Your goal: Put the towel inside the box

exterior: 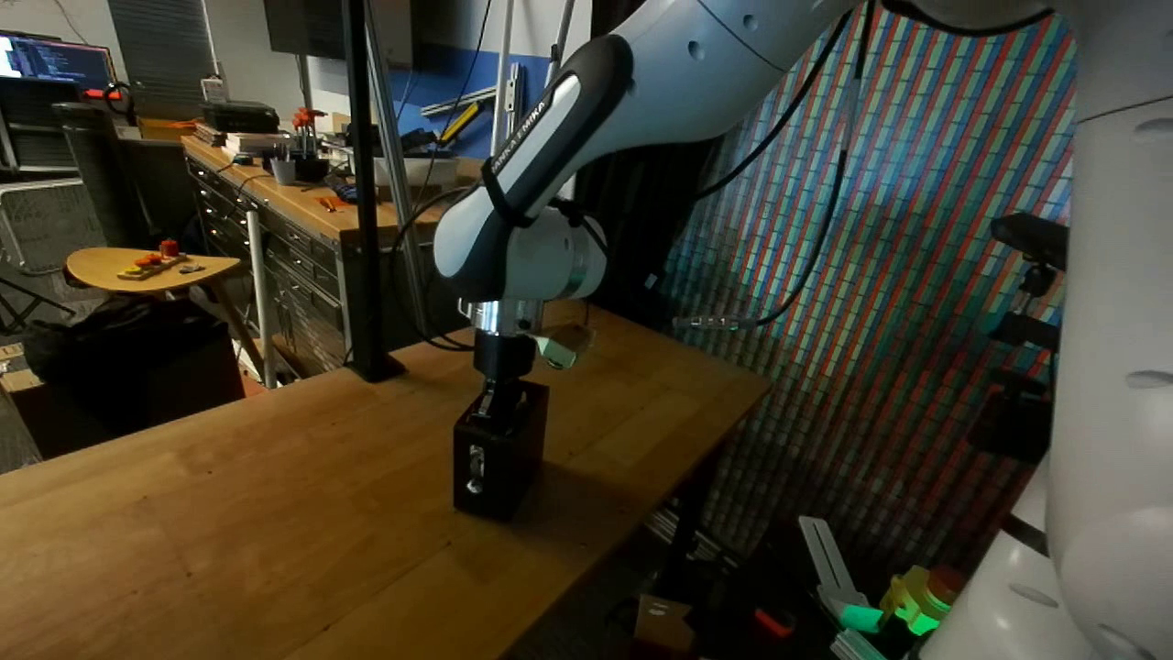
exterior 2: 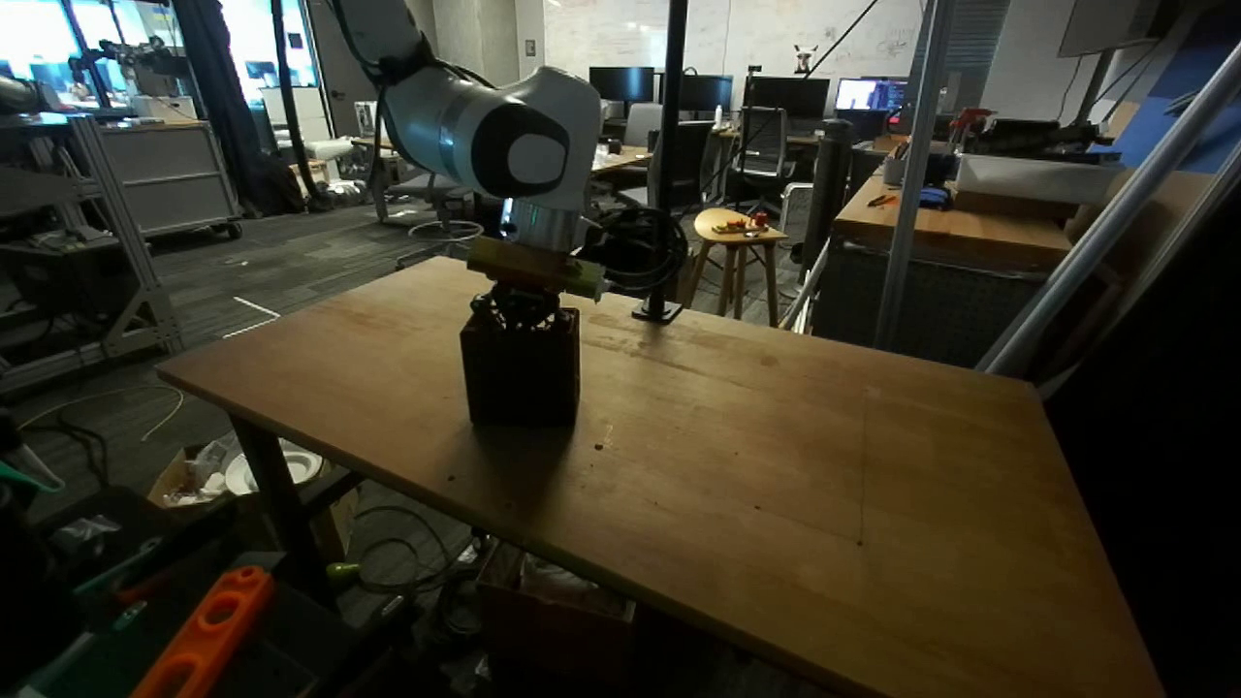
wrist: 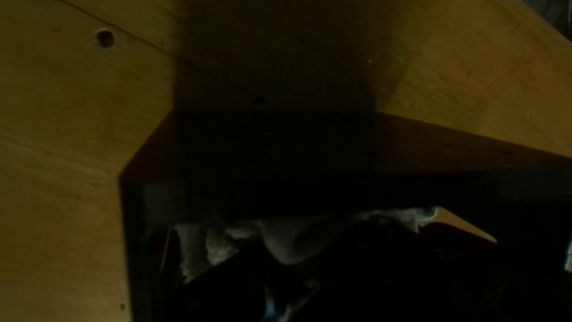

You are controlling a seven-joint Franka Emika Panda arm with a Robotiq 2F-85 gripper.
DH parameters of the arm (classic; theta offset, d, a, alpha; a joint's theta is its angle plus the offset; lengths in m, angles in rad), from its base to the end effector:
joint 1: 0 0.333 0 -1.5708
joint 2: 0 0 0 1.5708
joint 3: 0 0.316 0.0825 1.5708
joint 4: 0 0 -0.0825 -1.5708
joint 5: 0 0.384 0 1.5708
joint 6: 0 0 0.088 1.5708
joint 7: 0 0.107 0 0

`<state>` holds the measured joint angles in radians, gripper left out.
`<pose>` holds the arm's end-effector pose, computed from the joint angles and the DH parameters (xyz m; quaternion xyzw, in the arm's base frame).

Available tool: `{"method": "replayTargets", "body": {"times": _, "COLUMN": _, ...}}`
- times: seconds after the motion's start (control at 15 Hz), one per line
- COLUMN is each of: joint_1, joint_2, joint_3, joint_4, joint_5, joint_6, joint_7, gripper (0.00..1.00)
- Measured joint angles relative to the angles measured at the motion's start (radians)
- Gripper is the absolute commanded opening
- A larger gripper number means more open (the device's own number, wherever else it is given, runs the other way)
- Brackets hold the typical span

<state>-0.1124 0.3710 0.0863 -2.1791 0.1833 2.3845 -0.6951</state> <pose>0.5434 -0.0116 0.2057 -0.9603 -0.2564 0.0516 0.0974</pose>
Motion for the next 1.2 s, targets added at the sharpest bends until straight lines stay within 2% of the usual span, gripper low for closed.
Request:
{"method": "replayTargets", "body": {"times": 0.67, "joint_1": -0.062, "joint_2": 0.046, "joint_3": 0.052, "joint_4": -0.002, "joint_5": 0.163, "joint_6": 0.04, "joint_7": -0.097, "gripper": 0.0}}
{"method": "replayTargets", "body": {"times": 1.2, "joint_1": -0.056, "joint_2": 0.002, "joint_3": 0.051, "joint_4": -0.005, "joint_5": 0.16, "joint_6": 0.04, "joint_7": -0.078, "gripper": 0.0}}
